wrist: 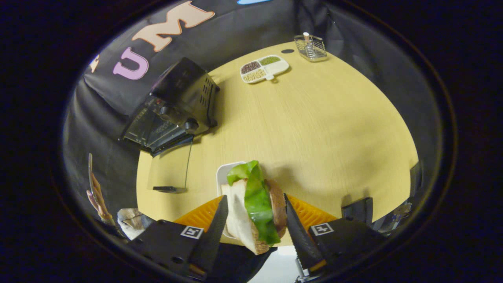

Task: Open the toaster oven, put the food inside, and close the toaster oven door.

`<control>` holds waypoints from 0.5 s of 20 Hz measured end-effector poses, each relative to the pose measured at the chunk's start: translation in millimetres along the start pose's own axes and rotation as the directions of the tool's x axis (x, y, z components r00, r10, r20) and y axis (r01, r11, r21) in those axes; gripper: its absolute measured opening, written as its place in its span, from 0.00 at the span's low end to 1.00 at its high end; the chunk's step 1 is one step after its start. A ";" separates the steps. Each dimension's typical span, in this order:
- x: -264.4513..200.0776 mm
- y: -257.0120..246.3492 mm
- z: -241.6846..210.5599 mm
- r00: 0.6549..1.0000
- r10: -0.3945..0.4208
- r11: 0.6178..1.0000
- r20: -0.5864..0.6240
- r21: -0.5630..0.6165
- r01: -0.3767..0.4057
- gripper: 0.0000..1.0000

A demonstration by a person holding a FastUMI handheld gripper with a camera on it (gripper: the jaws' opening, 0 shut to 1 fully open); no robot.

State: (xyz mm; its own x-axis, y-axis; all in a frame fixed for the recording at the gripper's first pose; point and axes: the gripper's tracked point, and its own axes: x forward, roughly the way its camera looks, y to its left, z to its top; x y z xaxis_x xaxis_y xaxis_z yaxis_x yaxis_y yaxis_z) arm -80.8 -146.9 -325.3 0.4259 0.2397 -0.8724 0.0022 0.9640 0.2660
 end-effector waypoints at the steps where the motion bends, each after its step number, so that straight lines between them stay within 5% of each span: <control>1: -2.5 1.0 1.5 1.000 0.003 1.000 0.001 0.006 -0.003 0.73; 6: -10.8 18.2 16.1 0.997 0.056 0.993 0.060 0.102 -0.062 0.41; 10: -22.8 25.9 22.1 0.992 0.048 0.994 0.114 0.095 -0.060 0.40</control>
State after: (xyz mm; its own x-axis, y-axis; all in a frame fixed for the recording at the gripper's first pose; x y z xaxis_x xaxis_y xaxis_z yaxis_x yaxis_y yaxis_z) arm -70.5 -129.9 -289.5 0.5260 0.2715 -0.8060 0.0631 0.9326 0.3553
